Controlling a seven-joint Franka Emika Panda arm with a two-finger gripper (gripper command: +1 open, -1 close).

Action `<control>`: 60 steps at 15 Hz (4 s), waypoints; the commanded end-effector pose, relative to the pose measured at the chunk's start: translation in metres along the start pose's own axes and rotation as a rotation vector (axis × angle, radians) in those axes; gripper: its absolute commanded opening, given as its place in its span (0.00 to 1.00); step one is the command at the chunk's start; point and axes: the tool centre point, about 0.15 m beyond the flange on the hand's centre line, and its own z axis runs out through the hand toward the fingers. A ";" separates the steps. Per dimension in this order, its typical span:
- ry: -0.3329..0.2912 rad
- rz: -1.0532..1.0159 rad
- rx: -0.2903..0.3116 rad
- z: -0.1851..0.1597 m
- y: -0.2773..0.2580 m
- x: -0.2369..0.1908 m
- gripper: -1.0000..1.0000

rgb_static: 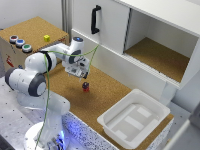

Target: Take off the purple block

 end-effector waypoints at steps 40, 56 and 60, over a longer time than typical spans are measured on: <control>0.020 0.016 0.095 0.033 0.092 0.012 1.00; 0.007 0.000 0.064 0.062 0.088 0.022 0.00; 0.005 0.002 0.054 0.059 0.084 0.021 0.00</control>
